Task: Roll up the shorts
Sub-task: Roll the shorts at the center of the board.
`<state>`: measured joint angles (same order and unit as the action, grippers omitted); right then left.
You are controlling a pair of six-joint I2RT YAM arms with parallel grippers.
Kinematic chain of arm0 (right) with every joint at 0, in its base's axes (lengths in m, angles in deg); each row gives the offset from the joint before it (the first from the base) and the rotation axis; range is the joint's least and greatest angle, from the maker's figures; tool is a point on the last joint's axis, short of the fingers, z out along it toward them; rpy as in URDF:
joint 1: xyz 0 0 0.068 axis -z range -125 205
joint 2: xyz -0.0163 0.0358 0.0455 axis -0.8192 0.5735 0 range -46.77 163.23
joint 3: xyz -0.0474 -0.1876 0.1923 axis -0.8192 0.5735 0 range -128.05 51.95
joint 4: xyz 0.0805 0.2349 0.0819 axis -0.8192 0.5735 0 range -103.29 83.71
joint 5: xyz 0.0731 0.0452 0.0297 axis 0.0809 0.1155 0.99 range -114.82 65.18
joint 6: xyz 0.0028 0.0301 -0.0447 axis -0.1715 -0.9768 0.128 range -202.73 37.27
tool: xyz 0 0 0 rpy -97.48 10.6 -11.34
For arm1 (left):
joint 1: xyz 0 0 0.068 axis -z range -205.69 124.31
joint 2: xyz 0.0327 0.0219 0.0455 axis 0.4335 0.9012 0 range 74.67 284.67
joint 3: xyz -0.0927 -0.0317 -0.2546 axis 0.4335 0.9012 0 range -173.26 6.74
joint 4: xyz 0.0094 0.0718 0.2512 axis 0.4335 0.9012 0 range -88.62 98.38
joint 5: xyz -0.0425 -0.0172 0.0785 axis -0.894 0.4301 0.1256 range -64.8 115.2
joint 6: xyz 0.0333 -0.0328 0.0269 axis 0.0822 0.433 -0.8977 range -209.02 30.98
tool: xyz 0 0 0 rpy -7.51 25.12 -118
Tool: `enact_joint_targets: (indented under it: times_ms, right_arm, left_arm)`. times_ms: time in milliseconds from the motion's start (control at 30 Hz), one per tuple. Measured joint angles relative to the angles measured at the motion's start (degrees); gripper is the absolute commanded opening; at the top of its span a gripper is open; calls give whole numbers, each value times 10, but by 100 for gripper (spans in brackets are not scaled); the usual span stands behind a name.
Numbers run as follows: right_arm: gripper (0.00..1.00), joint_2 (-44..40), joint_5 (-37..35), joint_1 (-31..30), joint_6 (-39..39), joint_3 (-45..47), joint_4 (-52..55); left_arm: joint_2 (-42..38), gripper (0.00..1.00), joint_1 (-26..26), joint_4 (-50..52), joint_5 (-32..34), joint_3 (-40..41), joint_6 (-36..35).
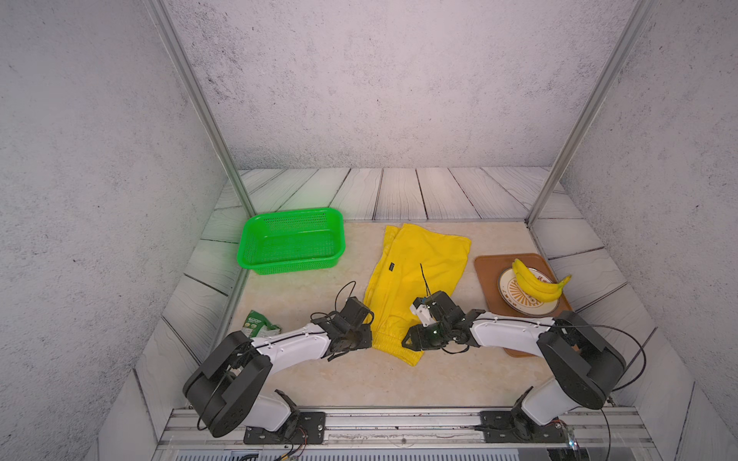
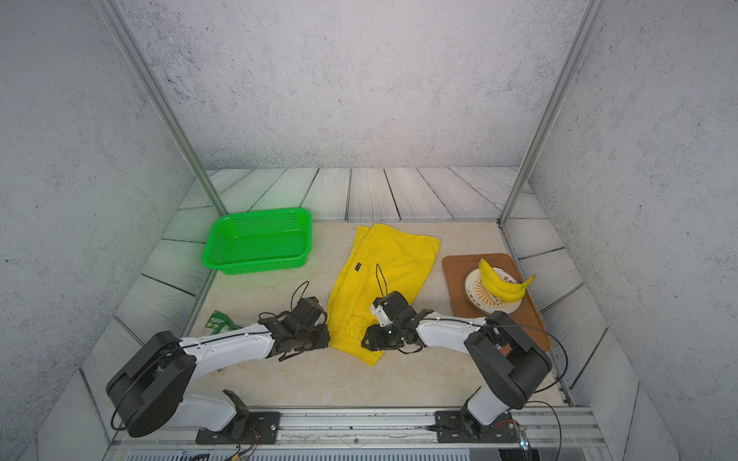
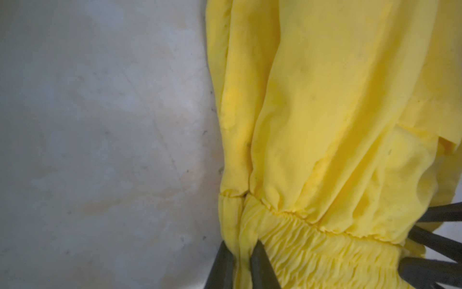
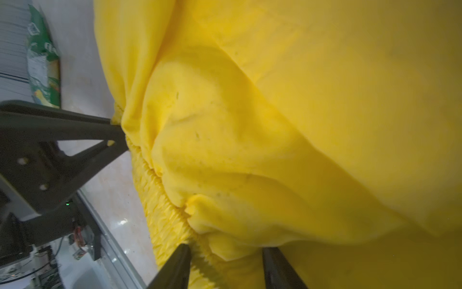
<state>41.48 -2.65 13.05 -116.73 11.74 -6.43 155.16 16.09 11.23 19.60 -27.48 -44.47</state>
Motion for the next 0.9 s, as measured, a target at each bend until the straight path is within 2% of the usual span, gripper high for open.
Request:
enact_joint_targets:
  times_ms: [200, 233, 267, 300, 700, 900]
  right_arm:
    - [68, -108, -107, -44, 72, 0, 70]
    - [73, -125, -123, -59, 85, 0, 73]
    - [96, -136, -136, -72, 94, 0, 74]
    - [98, -143, -149, -86, 105, 0, 74]
    - [96, -90, -347, -264, 215, -10, 48]
    - [92, -25, -440, -301, 240, -37, 33]
  left_arm:
    - [-32, 0, -5, 56, -29, -13, 3]
    - [-35, 0, -6, 63, -35, -18, 4]
    - [-38, 0, -8, 68, -41, -21, 5]
    - [-41, 0, -10, 71, -48, -24, 7]
    - [-55, 0, -34, 75, -111, -29, 46]
    - [-69, 0, -47, 73, -134, -29, 62]
